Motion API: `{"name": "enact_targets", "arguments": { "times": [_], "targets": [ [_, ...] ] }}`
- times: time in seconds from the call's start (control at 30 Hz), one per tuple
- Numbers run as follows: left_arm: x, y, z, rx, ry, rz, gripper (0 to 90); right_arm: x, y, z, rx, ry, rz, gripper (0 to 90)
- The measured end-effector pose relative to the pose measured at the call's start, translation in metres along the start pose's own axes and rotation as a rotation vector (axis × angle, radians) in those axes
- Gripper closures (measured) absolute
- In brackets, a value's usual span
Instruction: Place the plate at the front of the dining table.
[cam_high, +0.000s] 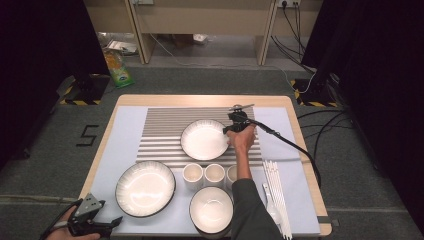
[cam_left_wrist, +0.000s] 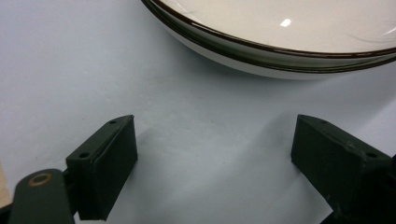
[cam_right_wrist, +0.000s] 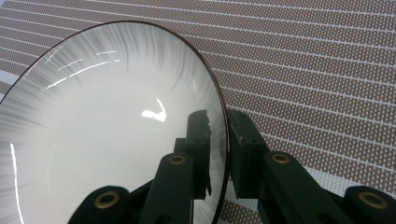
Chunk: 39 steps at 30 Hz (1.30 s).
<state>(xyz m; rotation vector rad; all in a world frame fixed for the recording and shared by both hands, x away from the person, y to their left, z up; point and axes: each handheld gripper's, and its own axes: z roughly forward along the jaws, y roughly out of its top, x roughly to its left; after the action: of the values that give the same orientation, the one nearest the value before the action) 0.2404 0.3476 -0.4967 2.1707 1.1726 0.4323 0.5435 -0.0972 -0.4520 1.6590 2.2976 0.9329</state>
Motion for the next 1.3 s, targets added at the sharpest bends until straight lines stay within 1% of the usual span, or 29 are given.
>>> {"name": "enact_targets", "arguments": {
  "times": [0.07, 0.1, 0.13, 0.2, 0.37, 0.5, 0.7, 0.93, 1.1, 1.23, 1.3],
  "targets": [
    [0.000, 0.000, 0.000, 0.001, 0.000, 0.000, 13.2, -0.003, -0.002, 0.000, 0.003, 0.006, 0.010, 79.6],
    [0.000, 0.000, 0.000, 0.000, 0.000, 0.000, 13.2, -0.005, -0.003, -0.001, 0.000, 0.007, 0.012, 80.7],
    [0.000, 0.000, 0.000, 0.000, 0.000, 0.000, 13.2, -0.007, -0.004, -0.002, -0.012, 0.018, 0.026, 80.7],
    [0.000, 0.000, 0.000, 0.000, 0.000, 0.000, 13.2, -0.008, -0.003, -0.005, -0.016, 0.024, 0.028, 80.6],
    [0.000, 0.000, 0.000, 0.000, 0.001, -0.001, 13.2, -0.011, 0.000, -0.020, -0.062, 0.037, 0.031, 79.7],
    [0.000, 0.000, 0.000, 0.000, 0.000, -0.001, 13.2, -0.013, -0.002, -0.033, -0.078, 0.048, 0.005, 77.0],
    [0.000, 0.000, 0.000, 0.000, 0.000, -0.003, 13.1, -0.013, -0.012, -0.053, -0.105, 0.096, -0.048, 73.4],
    [0.000, 0.000, 0.000, 0.000, -0.001, -0.004, 13.0, -0.014, -0.024, -0.077, -0.135, 0.142, -0.087, 70.7],
    [0.000, 0.000, 0.000, 0.000, -0.002, -0.005, 13.0, -0.014, -0.032, -0.090, -0.153, 0.148, -0.112, 65.8],
    [0.000, 0.000, 0.000, -0.001, -0.002, -0.005, 12.9, -0.011, -0.038, -0.100, -0.151, 0.119, -0.158, 60.9],
    [0.000, 0.000, 0.000, -0.001, -0.002, -0.006, 12.9, -0.010, -0.041, -0.106, -0.161, 0.121, -0.169, 59.2]
  ]
}}
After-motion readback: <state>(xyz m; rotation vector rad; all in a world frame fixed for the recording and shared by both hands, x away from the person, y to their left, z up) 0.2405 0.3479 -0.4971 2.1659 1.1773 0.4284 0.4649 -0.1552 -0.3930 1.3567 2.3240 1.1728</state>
